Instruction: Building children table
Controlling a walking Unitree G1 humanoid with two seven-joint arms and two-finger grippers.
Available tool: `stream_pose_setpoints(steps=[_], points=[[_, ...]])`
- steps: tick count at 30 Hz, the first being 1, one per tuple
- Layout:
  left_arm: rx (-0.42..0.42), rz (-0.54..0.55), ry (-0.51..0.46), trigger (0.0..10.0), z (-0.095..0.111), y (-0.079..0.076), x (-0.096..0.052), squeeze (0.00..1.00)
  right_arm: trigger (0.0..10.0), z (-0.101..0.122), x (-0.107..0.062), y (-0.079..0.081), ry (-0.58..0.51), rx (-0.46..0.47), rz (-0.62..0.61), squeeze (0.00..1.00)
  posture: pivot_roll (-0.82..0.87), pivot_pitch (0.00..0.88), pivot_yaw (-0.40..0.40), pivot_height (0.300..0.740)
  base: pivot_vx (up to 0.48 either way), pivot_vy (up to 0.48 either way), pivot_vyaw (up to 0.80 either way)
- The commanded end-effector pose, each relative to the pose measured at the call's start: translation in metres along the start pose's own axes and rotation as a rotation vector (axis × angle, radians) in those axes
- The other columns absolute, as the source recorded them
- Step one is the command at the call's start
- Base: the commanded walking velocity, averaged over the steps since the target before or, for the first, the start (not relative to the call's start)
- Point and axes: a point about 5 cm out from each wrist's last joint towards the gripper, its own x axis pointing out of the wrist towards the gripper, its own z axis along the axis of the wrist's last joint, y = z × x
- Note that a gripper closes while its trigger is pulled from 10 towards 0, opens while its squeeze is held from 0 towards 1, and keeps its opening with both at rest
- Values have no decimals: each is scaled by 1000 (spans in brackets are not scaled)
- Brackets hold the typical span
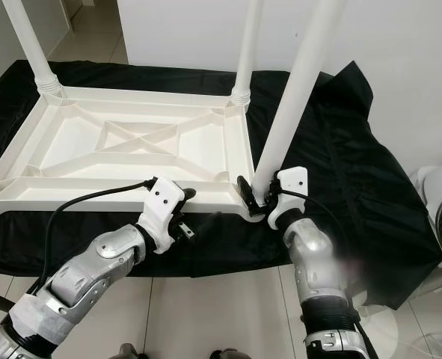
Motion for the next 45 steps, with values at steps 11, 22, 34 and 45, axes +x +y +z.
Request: stream_pose_setpoints(steps=[11, 22, 34, 45], points=[[16, -122, 18, 10000, -7, -5, 0, 0, 10000, 5, 8, -15, -2, -90, 77, 0, -10, 78, -33, 740, 0, 0, 0], [-6, -130, 31, 10000, -10, -8, 2, 0, 0, 1, 4, -18, 9, -103, 102, 0, -6, 65, -43, 740, 0, 0, 0], [1, -139, 33, 10000, -11, -11, 3, 0, 10000, -3, -1, -18, 1, -55, 70, 0, -9, 50, -44, 740, 0, 0, 0], [18, -119, 30, 10000, -11, -10, 4, 0, 10000, -4, 0, -15, 48, 16, -222, 0, -9, 31, -49, 740, 0, 0, 0]])
